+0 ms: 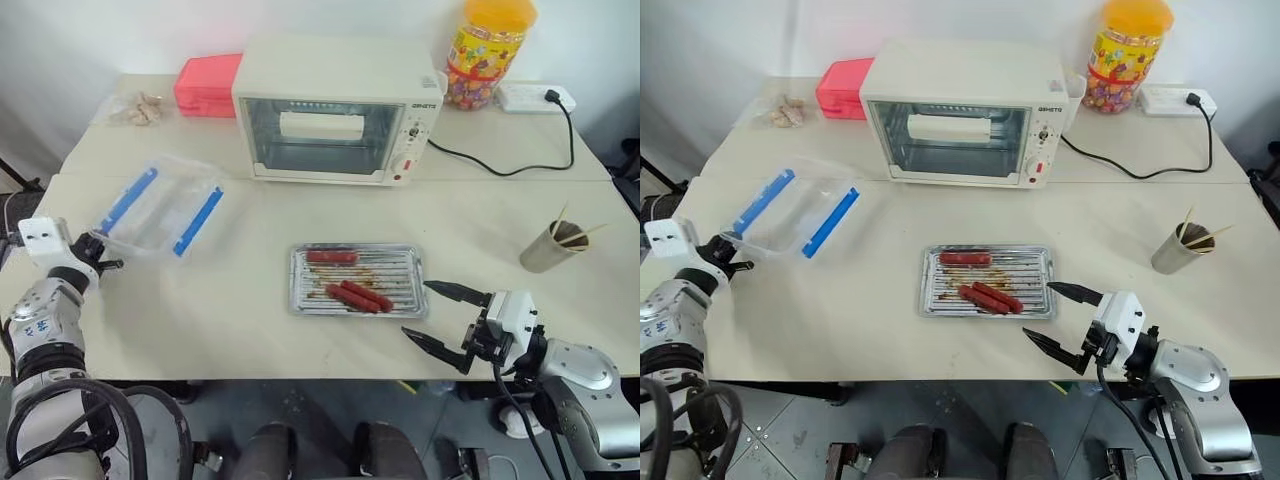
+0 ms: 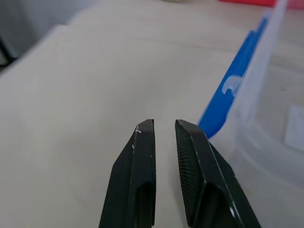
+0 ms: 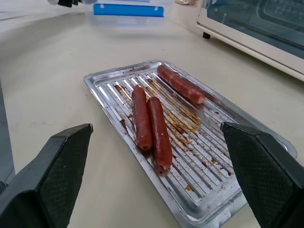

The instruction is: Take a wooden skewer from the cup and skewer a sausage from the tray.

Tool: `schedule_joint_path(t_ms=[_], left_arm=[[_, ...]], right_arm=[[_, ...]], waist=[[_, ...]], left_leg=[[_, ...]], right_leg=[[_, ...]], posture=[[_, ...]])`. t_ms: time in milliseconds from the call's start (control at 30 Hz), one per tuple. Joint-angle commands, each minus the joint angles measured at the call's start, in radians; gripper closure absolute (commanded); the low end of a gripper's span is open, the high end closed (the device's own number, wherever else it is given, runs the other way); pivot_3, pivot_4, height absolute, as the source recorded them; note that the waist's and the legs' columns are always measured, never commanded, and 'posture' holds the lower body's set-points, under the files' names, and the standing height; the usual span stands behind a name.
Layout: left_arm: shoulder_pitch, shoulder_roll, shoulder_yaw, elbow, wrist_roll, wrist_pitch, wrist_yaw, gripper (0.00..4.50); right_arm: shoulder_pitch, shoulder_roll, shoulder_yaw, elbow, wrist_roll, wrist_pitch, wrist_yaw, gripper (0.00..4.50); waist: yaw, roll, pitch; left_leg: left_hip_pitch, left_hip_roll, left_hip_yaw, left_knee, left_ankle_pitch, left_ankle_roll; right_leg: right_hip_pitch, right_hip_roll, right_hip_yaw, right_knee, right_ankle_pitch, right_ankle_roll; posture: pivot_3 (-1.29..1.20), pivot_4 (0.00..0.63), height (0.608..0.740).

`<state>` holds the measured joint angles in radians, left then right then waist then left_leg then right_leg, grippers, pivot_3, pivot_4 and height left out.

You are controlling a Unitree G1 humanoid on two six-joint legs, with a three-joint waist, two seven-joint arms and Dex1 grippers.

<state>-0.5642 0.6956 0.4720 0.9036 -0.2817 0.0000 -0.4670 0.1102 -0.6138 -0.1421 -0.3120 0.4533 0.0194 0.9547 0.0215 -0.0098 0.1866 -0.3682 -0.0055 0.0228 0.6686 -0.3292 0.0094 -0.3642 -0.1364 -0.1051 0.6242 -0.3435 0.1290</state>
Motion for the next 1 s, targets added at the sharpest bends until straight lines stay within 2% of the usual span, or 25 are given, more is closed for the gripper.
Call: schedule_joint_path(t_ms=[33, 300, 467, 633, 733, 833, 900, 1000], left_arm=[[0.079, 0.005, -0.031, -0.121, -0.023, 0.008, -0.129, 3.76], [0.321, -0.008, -0.039, -0.44, -0.081, 0.084, -0.252, 3.76], [0.425, -0.031, 0.0, -0.612, -0.139, 0.125, -0.24, 3.76], [0.612, -0.038, 0.073, -0.829, -0.208, 0.189, -0.243, 3.76], [0.74, -0.035, 0.095, -0.982, -0.252, 0.205, -0.304, 3.76], [0.857, -0.015, 0.1, -1.166, -0.316, 0.25, -0.377, 3.3], [0.919, 0.01, 0.06, -1.269, -0.315, 0.25, -0.441, 2.7], [0.97, 0.034, 0.009, -1.324, -0.268, 0.201, -0.508, 1.83]], right_arm=[[0.004, -0.002, -0.017, -0.034, 0.004, -0.011, -0.011, 0.0], [0.005, -0.003, -0.012, -0.029, 0.001, -0.01, -0.011, 0.0], [0.011, -0.004, -0.002, -0.023, -0.001, -0.01, -0.001, 0.0], [0.009, -0.004, -0.002, -0.02, 0.002, -0.011, 0.001, 0.0], [0.01, -0.003, -0.007, -0.022, 0.012, -0.015, 0.007, 0.0], [0.0, -0.025, -0.042, -0.038, 0.069, 0.028, 0.02, 0.0], [0.012, -0.058, -0.064, -0.039, 0.093, 0.044, 0.053, 0.0], [0.038, -0.077, -0.084, -0.021, 0.073, -0.003, 0.086, 0.0]], waist=[[-0.002, 0.0, 0.0], [-0.001, 0.0, 0.0], [0.003, 0.0, 0.0], [-0.008, 0.0, 0.0], [-0.01, 0.0, 0.0], [-0.009, 0.0, 0.0], [0.0, 0.001, 0.001], [0.007, 0.003, 0.001]], left_leg=[[0.0, 0.0, 0.001, 0.0, 0.0, 0.0], [0.0, 0.0, 0.002, 0.0, 0.0, 0.0], [-0.001, 0.0, 0.001, 0.001, 0.0, 0.0], [-0.001, 0.0, 0.001, -0.001, 0.0, 0.001], [0.0, 0.001, 0.001, -0.001, 0.0, 0.001], [0.0, 0.0, 0.001, -0.001, 0.0, 0.001], [0.0, 0.0, -0.002, -0.001, -0.001, 0.001], [0.001, -0.001, -0.005, 0.0, -0.001, 0.001]], right_leg=[[-0.001, 0.0, 0.0, 0.001, 0.0, 0.0], [-0.003, -0.002, 0.001, 0.002, 0.0, 0.0], [-0.002, -0.003, 0.0, 0.002, 0.0, 0.0], [-0.003, -0.003, 0.001, 0.001, 0.0, 0.0], [-0.002, -0.003, 0.001, 0.001, 0.0, 0.0], [-0.001, -0.004, 0.001, -0.001, 0.0, -0.001], [0.003, -0.009, 0.002, -0.004, 0.001, -0.001], [0.006, -0.011, 0.002, -0.01, 0.001, -0.002]], posture=[[0.0, 0.15, 0.74], [0.0, 0.15, 0.74], [0.0, 0.15, 0.74], [0.0, 0.15, 0.74], [0.0, 0.15, 0.74], [0.0, 0.15, 0.74], [0.0, 0.15, 0.74], [0.0, 0.15, 0.74]])
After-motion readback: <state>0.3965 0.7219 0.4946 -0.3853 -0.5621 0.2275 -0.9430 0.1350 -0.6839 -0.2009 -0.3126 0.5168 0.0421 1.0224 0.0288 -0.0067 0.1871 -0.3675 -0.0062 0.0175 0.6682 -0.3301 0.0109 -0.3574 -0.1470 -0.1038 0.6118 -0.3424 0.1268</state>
